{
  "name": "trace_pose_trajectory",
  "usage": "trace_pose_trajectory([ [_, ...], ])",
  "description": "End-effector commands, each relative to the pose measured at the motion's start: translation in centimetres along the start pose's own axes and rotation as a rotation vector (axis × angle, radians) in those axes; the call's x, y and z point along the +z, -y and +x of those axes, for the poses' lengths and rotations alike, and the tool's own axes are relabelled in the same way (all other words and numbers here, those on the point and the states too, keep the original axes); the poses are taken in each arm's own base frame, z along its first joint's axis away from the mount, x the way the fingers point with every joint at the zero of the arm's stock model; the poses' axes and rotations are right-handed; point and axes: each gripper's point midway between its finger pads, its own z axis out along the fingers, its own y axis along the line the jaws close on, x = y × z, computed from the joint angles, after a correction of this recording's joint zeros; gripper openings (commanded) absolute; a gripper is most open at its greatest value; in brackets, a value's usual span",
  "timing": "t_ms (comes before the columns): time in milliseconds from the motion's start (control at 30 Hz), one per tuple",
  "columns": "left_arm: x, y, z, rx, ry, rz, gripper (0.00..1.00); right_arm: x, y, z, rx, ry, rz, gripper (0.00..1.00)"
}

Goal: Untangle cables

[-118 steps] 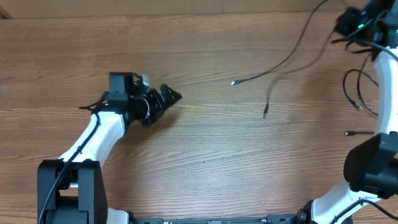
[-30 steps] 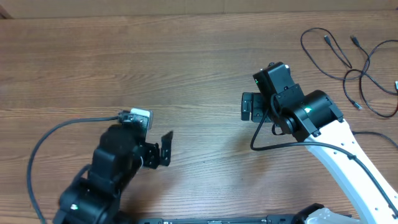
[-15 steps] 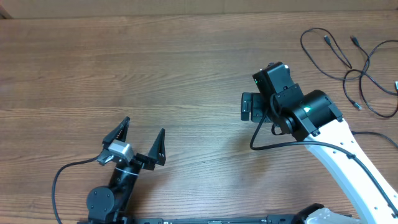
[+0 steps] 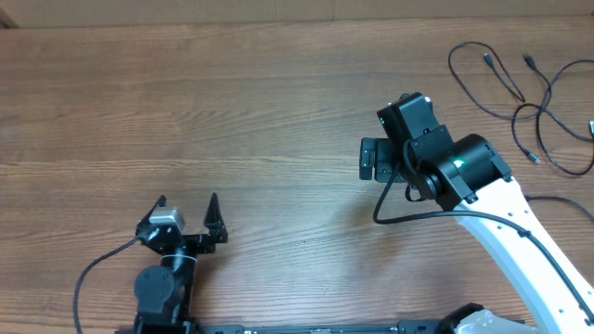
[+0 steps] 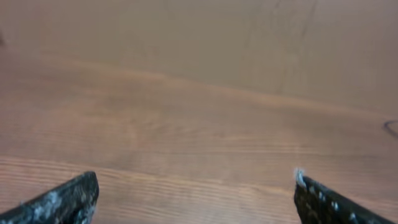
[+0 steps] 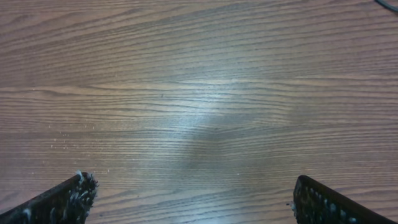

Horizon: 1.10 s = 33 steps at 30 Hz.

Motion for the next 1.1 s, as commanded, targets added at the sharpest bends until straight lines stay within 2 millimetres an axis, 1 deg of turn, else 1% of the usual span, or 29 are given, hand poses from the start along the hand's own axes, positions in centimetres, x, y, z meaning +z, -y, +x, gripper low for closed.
trace_pose_trajectory([
  [0,-0.2,-1.0,-0.6,0.018,0.030,-0.045,1.00,0.0,0.0,-0.1,0.003,0.008,0.004,1.00],
  [67,-0.2,-1.3,-0.6,0.017,0.032,-0.057,1.00,0.0,0.0,-0.1,0.003,0.008,0.004,1.00],
  [800,-0.2,-1.3,-0.6,0.017,0.030,-0.057,1.00,0.1,0.0,-0.1,-0.009,0.006,0.007,1.00],
  [833,-0.2,-1.3,-0.6,0.017,0.030,-0.057,1.00,-0.1,0.3,-0.3,-0.020,0.014,0.007,1.00],
  [933,-0.2,-1.3,-0.6,0.017,0.030,-0.057,1.00,-0.9,1.6,-1.0,0.019,0.050,0.020,1.00],
  [967,-0.2,-1.3,-0.6,0.017,0.030,-0.057,1.00,-1.3,1.9,-1.6,0.037,0.079,0.012,1.00],
  [1033,-0.2,-1.3,-0.6,0.017,0.030,-0.057,1.00,-1.8,1.9,-3.5,0.063,0.184,-0.029,1.00],
  [1067,-0.2,-1.3,-0.6,0.017,0.030,-0.057,1.00,-1.8,1.8,-4.0,0.043,0.225,-0.055,1.00],
])
